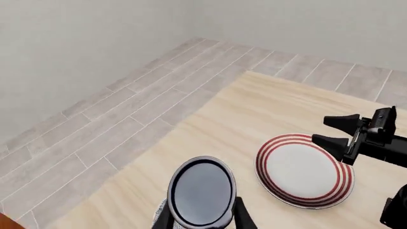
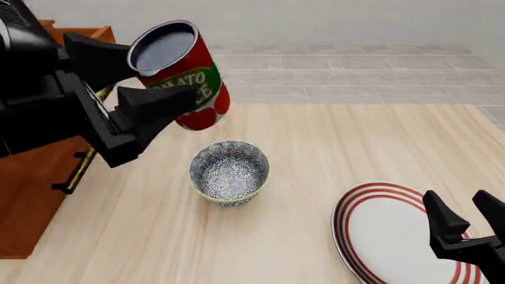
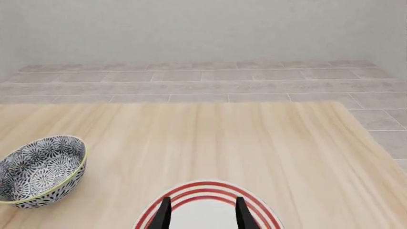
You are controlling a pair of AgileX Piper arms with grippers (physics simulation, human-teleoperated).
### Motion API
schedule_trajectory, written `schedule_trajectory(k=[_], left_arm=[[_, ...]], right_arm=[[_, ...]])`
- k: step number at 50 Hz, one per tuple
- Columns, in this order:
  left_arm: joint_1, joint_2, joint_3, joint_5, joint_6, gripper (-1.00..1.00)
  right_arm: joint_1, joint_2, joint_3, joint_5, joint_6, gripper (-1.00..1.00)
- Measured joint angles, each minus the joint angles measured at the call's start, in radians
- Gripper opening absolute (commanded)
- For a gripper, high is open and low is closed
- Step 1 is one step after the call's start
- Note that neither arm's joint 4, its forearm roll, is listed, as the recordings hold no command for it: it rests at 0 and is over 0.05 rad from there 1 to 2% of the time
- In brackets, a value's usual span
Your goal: Put the ketchup in the top drawer of the cabinet.
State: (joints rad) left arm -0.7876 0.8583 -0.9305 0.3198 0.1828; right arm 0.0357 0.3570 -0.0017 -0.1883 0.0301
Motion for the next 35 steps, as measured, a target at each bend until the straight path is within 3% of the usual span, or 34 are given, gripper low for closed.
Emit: schedule_trajectory(k=[11,23,35], left_arm=[[0.09,-0.079,-0.128,0.153,0.023,-1.0],[0.2,-0.11,-0.209,0.237,0.039,-1.0],[0.328,-0.094,-0.316,0.332,0.009,-1.0]], right_arm=[[-0.005,-0.003,0.0,0.002,0.003,1.0],[-0.021,-0.008,0.0,0.005,0.004,1.0],[-0.028,-0.004,0.0,0.003,0.009,1.0]])
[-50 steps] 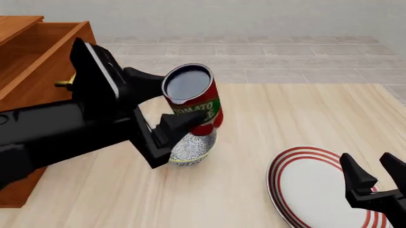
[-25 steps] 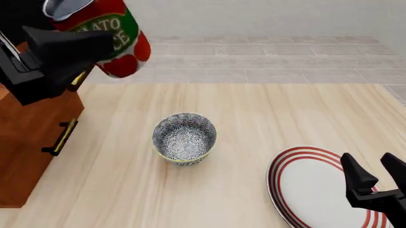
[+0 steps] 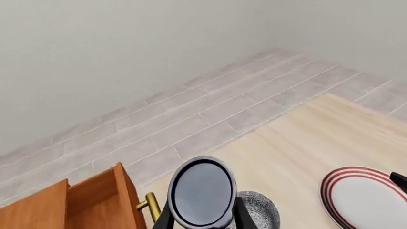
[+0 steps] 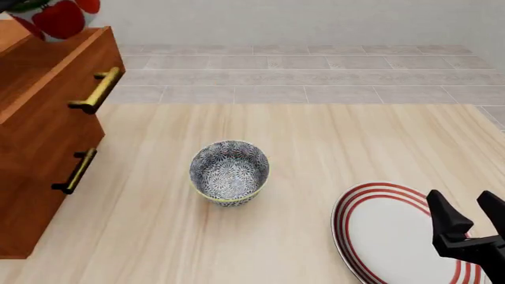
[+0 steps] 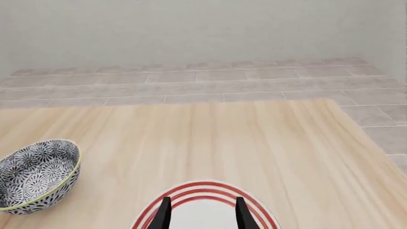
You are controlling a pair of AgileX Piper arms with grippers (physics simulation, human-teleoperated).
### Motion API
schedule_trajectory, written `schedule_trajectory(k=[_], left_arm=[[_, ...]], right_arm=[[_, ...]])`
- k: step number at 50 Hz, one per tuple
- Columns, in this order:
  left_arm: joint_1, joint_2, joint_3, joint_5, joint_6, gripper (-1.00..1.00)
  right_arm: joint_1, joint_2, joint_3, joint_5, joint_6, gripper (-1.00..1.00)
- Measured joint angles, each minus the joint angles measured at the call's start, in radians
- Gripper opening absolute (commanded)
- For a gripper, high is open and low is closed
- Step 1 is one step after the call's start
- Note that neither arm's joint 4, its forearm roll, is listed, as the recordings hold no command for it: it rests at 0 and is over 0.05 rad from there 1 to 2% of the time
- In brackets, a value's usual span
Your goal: Put the ketchup in the top drawer of the cabinet.
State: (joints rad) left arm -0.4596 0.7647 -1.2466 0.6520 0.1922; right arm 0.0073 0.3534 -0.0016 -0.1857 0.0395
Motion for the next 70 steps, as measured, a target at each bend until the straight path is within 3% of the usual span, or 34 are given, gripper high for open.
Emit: schedule_trajectory(k=[16,30,41,70], left_arm=[[0.195,0.044,-0.11,0.101,0.004,-1.0],[0.335,0.116,-0.186,0.19,0.052,-1.0],[0.429,0.145,-0.16,0.208,0.067,-1.0],[0.587,0.288,-0.087,0.119,0.071,-1.0]], right_arm=[[-0.005,0.0,0.0,0.0,0.004,1.0],[-0.009,0.0,0.0,0.0,0.005,1.0],[-0.007,0.006,0.0,-0.003,0.005,1.0],[-0.004,0.017,0.0,-0.009,0.002,1.0]])
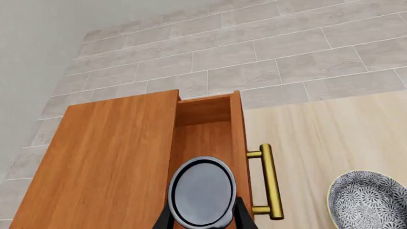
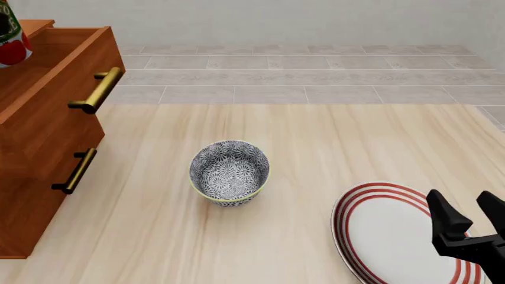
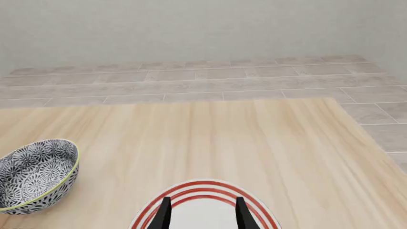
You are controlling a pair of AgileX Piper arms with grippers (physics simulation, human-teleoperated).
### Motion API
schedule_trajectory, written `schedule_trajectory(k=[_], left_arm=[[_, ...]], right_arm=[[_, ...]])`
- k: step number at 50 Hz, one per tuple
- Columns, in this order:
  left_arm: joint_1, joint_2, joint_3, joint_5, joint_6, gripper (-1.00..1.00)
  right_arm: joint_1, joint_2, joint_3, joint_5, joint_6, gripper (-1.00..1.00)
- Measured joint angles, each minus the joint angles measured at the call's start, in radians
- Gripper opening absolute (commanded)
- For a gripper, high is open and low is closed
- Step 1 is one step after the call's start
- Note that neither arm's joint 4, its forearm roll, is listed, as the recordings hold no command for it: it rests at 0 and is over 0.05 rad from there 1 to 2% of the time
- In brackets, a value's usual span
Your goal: Put the ketchup in the top drawer of the cabinet.
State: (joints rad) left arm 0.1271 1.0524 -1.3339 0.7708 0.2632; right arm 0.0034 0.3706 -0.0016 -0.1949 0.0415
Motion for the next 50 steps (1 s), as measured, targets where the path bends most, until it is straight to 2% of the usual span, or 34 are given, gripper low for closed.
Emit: schedule_trajectory(k=[13,34,50], left_arm=[[0.022,0.029,-0.001,-0.008,0.009,-1.0],[0.023,0.032,0.109,-0.059,0.029,-1.0],[0.044,0.029,0.154,-0.081,0.046,-1.0]], right_arm=[[0.004,0.008,0.0,-0.005,-0.002,1.0],[0.005,0.019,0.0,-0.01,-0.002,1.0],[0.009,0.029,0.0,-0.016,-0.002,1.0]])
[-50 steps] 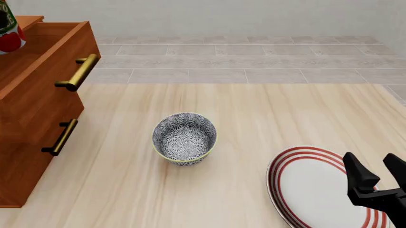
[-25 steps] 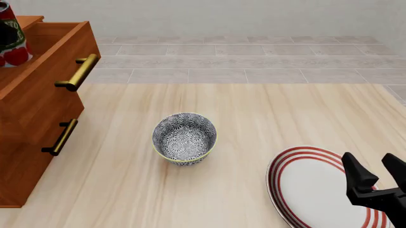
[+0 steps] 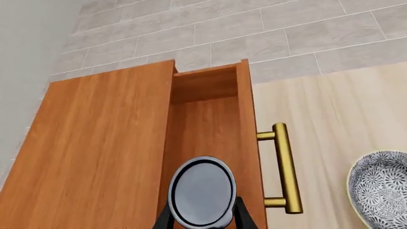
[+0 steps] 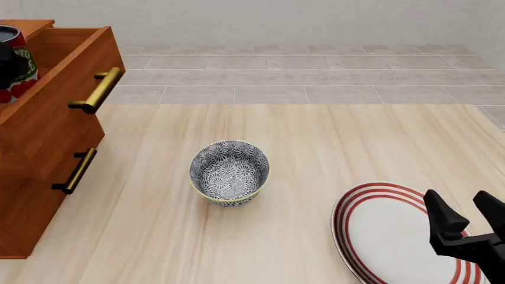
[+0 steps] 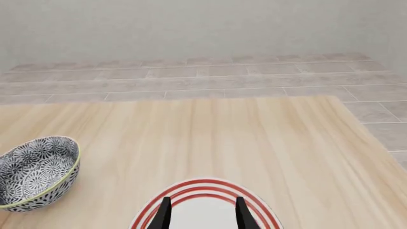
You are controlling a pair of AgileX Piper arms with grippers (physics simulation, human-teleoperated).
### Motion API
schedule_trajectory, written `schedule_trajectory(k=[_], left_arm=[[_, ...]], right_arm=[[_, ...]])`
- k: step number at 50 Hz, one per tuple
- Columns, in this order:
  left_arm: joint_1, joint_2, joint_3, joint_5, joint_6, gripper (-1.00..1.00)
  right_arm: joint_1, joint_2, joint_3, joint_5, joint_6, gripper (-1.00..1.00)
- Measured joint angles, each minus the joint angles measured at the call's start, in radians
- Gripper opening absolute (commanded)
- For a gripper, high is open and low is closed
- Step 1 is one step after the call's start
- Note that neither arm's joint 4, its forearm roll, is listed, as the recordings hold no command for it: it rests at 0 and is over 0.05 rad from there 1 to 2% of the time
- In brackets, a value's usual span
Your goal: Put the ketchup in the top drawer of the cabinet.
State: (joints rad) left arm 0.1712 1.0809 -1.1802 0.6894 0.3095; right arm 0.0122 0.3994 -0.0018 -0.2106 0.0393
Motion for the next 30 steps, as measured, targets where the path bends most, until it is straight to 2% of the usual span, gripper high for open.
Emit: schedule_trajectory(k=[30], left_arm=[[0.023,0.016,0.049,-0.041,0.028,-1.0]], right_arm=[[0.004,0.015,0.0,-0.008,0.0,1.0]])
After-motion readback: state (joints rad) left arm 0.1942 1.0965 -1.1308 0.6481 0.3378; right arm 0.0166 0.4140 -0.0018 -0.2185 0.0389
